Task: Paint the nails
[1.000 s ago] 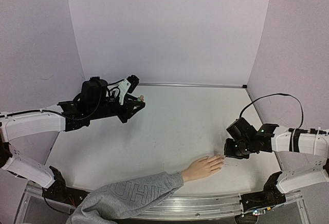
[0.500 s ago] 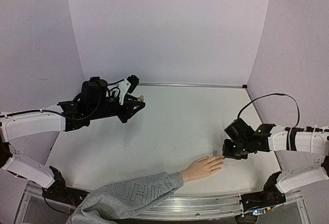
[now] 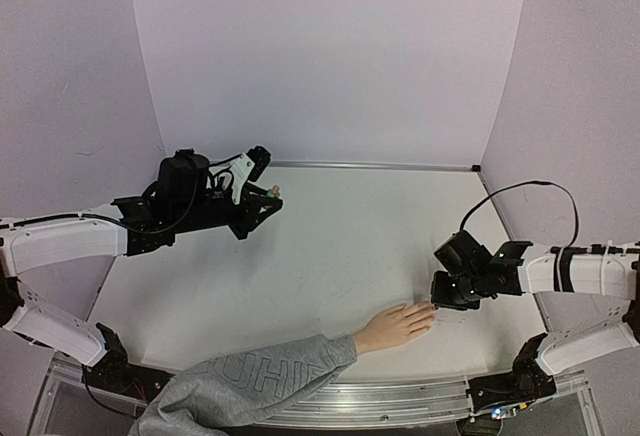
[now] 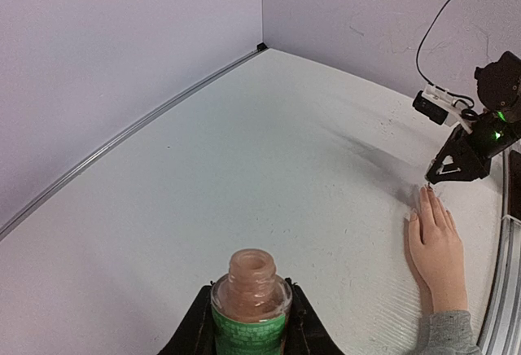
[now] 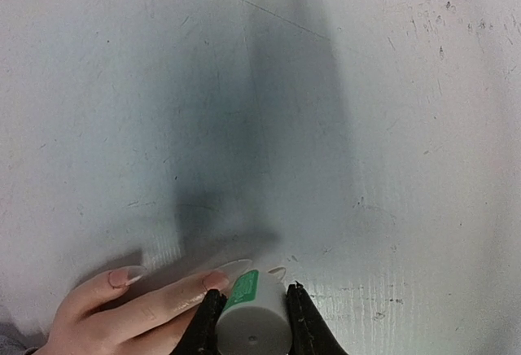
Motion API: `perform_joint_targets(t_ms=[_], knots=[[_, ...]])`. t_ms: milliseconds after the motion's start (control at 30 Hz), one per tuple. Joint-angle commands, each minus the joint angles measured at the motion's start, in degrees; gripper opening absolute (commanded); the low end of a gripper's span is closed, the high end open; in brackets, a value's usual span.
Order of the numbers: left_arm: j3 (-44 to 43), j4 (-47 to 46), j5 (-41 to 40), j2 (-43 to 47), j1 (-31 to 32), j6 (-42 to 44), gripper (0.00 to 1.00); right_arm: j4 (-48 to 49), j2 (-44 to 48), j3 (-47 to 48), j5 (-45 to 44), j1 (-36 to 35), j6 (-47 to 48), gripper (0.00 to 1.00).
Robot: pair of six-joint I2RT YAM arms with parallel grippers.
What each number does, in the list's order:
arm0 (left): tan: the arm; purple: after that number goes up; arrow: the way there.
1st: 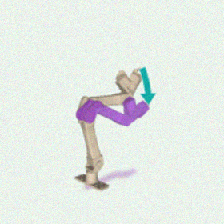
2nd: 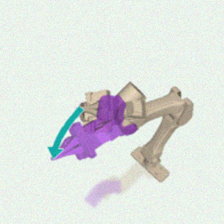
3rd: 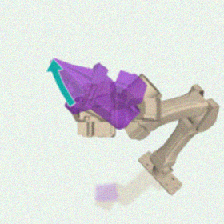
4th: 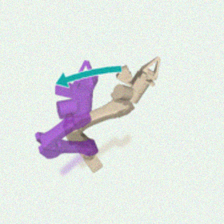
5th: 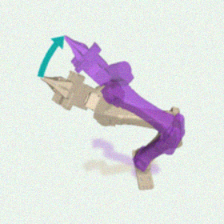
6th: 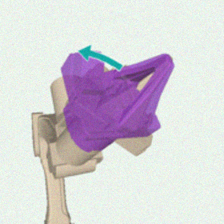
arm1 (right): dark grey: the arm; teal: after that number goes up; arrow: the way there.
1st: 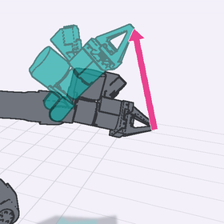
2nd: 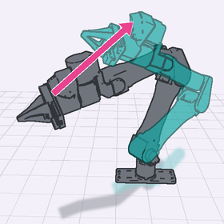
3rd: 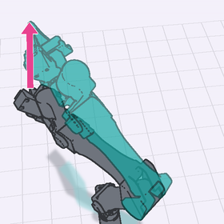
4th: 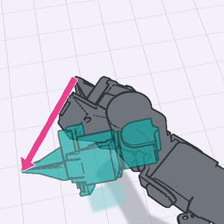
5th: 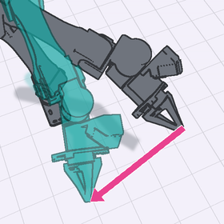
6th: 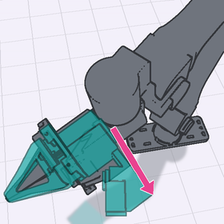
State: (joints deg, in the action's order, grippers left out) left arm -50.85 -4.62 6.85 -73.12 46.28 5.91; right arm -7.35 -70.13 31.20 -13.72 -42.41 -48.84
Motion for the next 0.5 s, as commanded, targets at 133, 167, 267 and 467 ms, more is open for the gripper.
perform_joint_targets(t_ms=[133, 167, 267, 467], knots=[[-1.5, -3.3, -0.2, 0.7, -0.3, 0.1, 0.0, -0.9, -1.6, 0.5, -2.1, 0.1, 0.0, 0.0], [-1.5, -3.3, -0.2, 0.6, -0.3, 0.1, 0.0, -0.9, -1.8, 0.6, -2.2, 0.1, 0.0, 0.0], [-1.5, -3.3, -0.3, 0.6, -0.3, 0.1, 0.0, -0.9, -2.5, 0.8, -2.7, 0.1, 0.0, 0.0], [-1.5, -3.3, -0.4, 0.5, -0.3, 0.3, 0.0, -0.7, -2.9, 0.9, -3.8, 0.1, -0.9, 0.0]])
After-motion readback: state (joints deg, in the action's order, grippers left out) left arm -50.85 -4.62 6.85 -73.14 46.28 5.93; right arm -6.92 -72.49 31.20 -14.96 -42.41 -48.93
